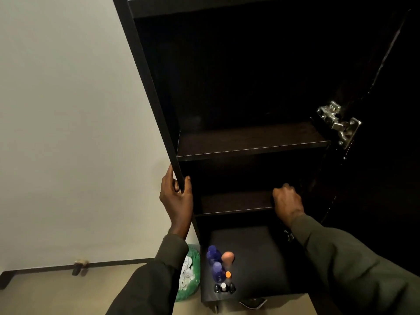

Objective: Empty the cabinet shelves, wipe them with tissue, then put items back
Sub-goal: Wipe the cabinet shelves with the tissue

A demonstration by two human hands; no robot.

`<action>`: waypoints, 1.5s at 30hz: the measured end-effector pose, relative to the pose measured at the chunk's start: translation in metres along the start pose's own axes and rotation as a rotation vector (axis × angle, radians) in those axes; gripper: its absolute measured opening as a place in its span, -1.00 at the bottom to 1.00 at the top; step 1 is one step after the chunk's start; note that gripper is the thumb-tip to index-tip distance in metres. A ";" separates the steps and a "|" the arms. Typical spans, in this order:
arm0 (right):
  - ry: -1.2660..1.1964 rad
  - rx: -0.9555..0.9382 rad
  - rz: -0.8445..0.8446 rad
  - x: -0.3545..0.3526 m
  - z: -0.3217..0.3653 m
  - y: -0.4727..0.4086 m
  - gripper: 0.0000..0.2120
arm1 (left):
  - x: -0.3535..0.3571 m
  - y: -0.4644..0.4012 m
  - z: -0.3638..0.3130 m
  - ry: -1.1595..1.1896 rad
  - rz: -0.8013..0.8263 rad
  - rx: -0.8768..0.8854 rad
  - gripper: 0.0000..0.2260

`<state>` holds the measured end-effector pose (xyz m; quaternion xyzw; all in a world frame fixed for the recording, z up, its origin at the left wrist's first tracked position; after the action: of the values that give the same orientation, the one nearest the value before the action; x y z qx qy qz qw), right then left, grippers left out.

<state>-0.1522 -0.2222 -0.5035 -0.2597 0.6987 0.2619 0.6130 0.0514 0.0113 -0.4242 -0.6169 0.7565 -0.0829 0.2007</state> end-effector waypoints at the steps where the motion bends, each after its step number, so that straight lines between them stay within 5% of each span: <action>1: -0.038 -0.005 -0.010 0.000 0.008 0.001 -0.75 | -0.001 0.000 0.000 -0.005 -0.003 -0.001 -0.55; 10: -0.336 -0.163 -0.076 0.000 0.114 0.027 -0.79 | -0.003 0.001 0.001 0.018 0.007 0.022 -0.55; 15: -0.558 -0.219 -0.127 -0.007 0.101 0.019 -0.73 | 0.001 0.000 0.007 0.036 0.030 0.015 -0.56; 18: -0.408 -0.031 -0.206 -0.020 0.047 0.009 -0.75 | 0.000 -0.001 0.008 0.023 0.026 0.018 -0.56; 21: -0.133 0.072 -0.114 -0.018 0.007 0.005 -0.65 | 0.000 0.000 0.008 0.017 0.019 0.016 -0.57; 25: -0.191 0.083 -0.088 0.007 -0.001 0.006 -0.70 | 0.000 0.001 0.006 0.030 0.023 0.032 -0.57; 36: -0.567 -0.215 -0.165 0.001 0.148 0.012 -0.80 | -0.001 0.001 0.007 0.039 0.021 0.037 -0.58; 40: -0.791 -0.194 -0.140 -0.002 0.143 0.001 -0.75 | -0.001 -0.001 0.008 0.031 0.031 0.044 -0.56; 45: -0.387 -0.058 -0.145 -0.012 0.045 -0.018 -0.72 | -0.001 0.000 0.007 0.027 0.035 0.043 -0.56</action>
<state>-0.1066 -0.2039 -0.4977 -0.2717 0.5396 0.2823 0.7452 0.0547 0.0131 -0.4305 -0.5981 0.7677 -0.1041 0.2050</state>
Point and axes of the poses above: each hand's wrist, its own y-axis away from the middle knuckle, its own x-axis out of the palm, z = x × y, the point moved 5 cm from there along -y, towards the middle knuckle, and after that the axes turned 5 degrees about -x, right-handed, at the moved point
